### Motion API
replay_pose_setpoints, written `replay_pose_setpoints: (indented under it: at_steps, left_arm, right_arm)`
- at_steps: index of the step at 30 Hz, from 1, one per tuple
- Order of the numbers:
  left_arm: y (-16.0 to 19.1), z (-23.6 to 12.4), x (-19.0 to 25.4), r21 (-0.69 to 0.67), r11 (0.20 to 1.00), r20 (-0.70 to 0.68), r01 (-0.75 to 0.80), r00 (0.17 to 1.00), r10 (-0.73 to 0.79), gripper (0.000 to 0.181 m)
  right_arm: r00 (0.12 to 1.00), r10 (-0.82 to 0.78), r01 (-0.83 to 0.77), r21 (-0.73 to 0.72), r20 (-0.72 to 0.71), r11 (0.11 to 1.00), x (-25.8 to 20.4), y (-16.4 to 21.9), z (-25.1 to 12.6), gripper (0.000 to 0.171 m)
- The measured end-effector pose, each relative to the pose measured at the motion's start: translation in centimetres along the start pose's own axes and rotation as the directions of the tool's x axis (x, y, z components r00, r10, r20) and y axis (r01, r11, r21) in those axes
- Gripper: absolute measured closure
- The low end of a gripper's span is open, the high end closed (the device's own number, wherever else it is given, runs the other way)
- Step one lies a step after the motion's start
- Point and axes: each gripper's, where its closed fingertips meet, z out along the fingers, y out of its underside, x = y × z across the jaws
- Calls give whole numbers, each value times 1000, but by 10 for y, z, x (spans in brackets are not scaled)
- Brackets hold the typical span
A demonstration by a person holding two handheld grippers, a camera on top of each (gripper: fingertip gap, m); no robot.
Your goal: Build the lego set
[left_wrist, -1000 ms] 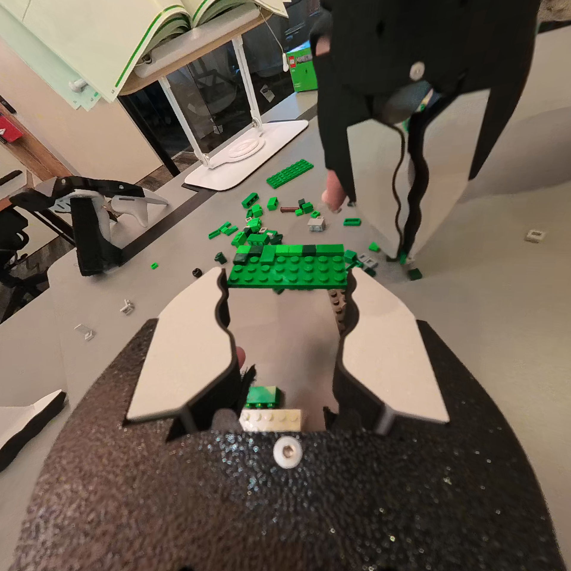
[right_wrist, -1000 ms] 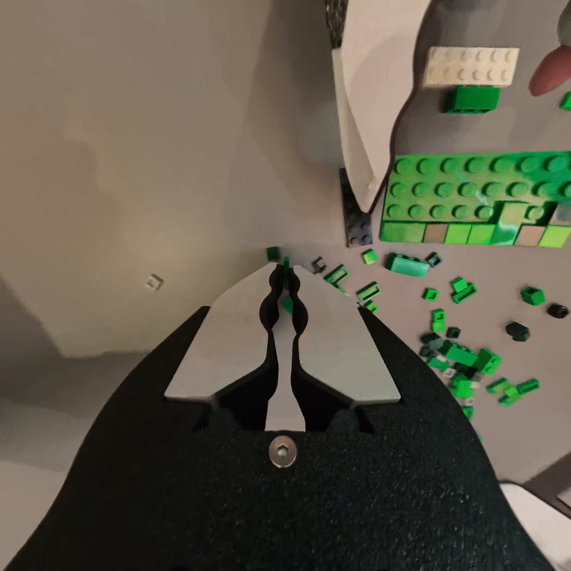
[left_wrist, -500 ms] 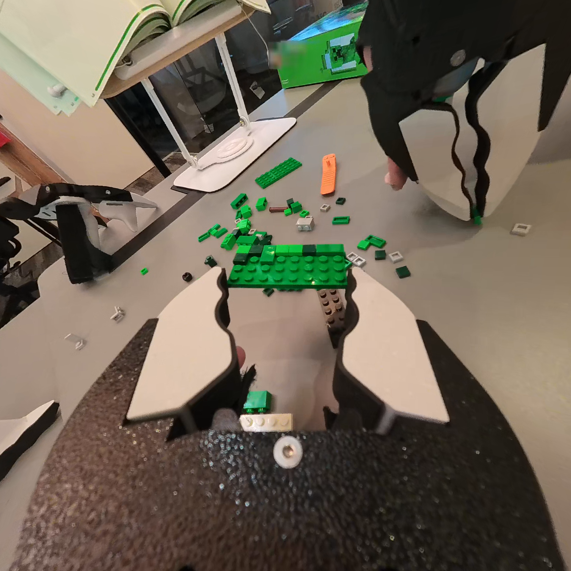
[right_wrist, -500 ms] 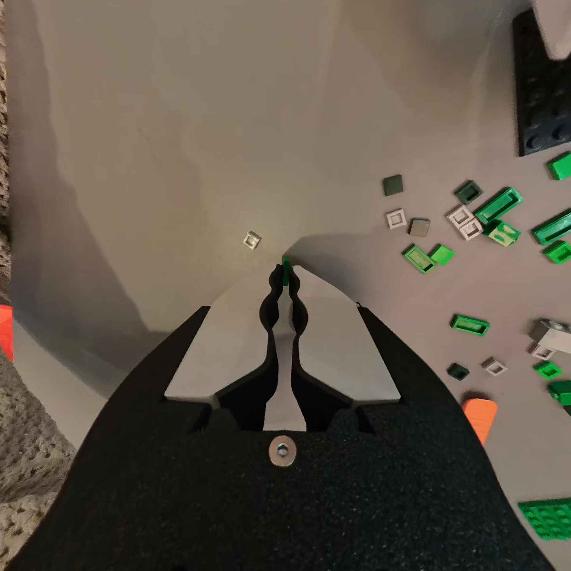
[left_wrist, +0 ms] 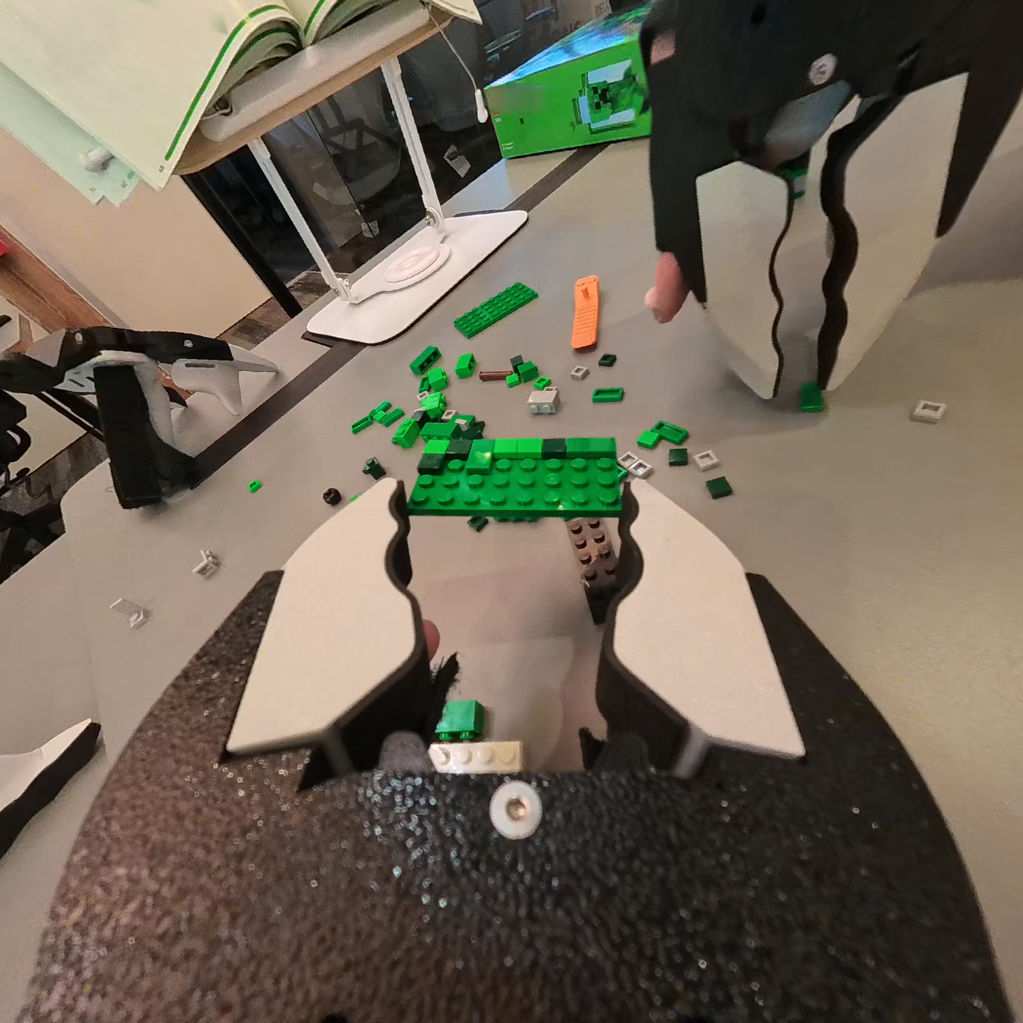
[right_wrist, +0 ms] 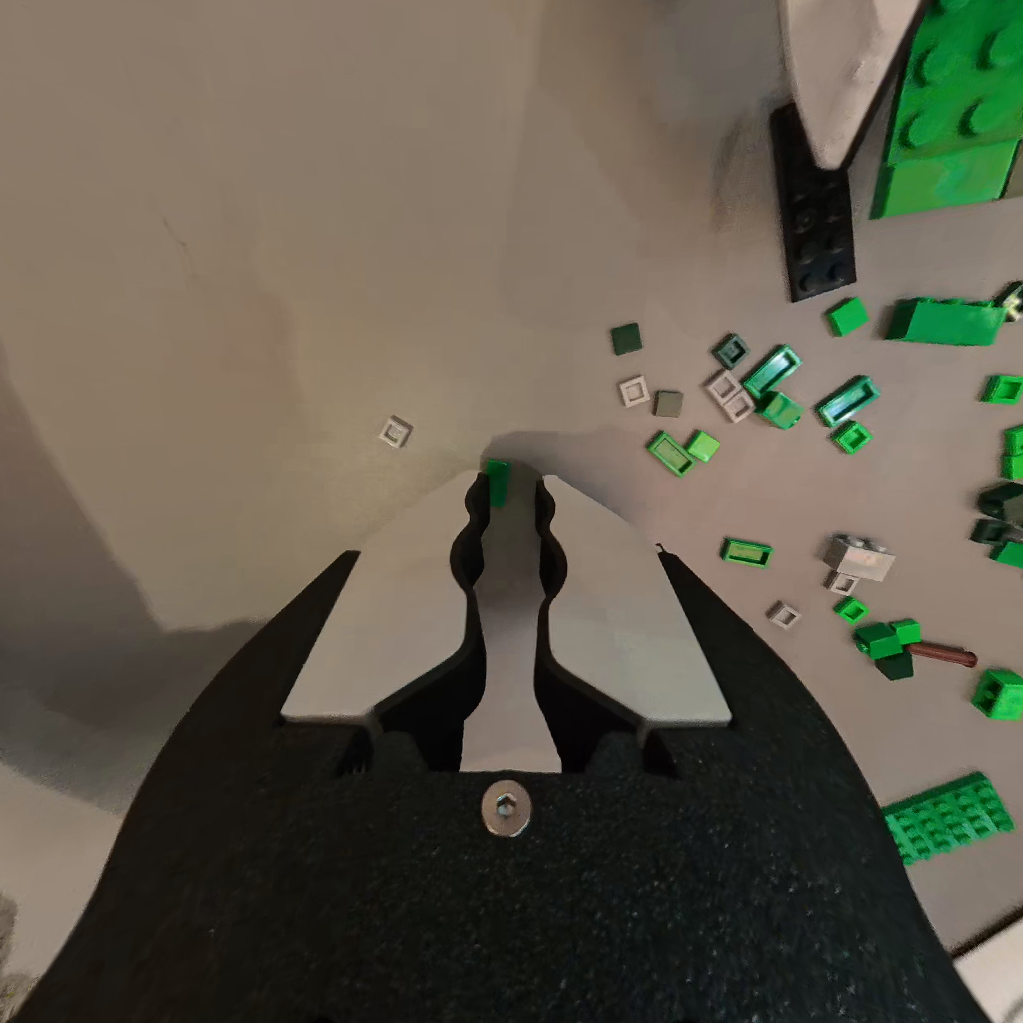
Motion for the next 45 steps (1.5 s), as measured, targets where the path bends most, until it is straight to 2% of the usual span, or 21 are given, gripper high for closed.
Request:
replay_pose_setpoints:
  at_steps: [8,19,23,28,30,35,45]
  left_arm:
    - [0,0,1,-3,1000,-4,-6,1000,6,109]
    - [-1,0,3,-3,1000,-9,-7,1000,7,109]
    - [-4,3,13,-3,1000,-42,-13,999,13,109]
    - [-16,13,53,1,999,-158,-54,986,53,109]
    - [-19,16,66,-5,998,-193,-68,979,66,109]
    - [-27,16,87,12,999,-257,-48,965,49,109]
    - [-29,16,90,22,999,-268,-48,962,52,109]
  right_arm:
    - [992,-37,32,-39,-122,999,-2,0,2,156]
    - [994,33,-43,-91,-104,995,-3,2,8,164]
    - [989,17,-21,-22,-150,1000,0,-1,-1,164]
    - [969,48,14,246,-242,969,6,-42,-52,164]
    - [966,54,27,304,-254,952,9,-55,-65,164]
    - [955,48,35,270,-294,962,24,-61,-61,164]
    - [958,42,19,211,-283,977,32,-55,-42,164]
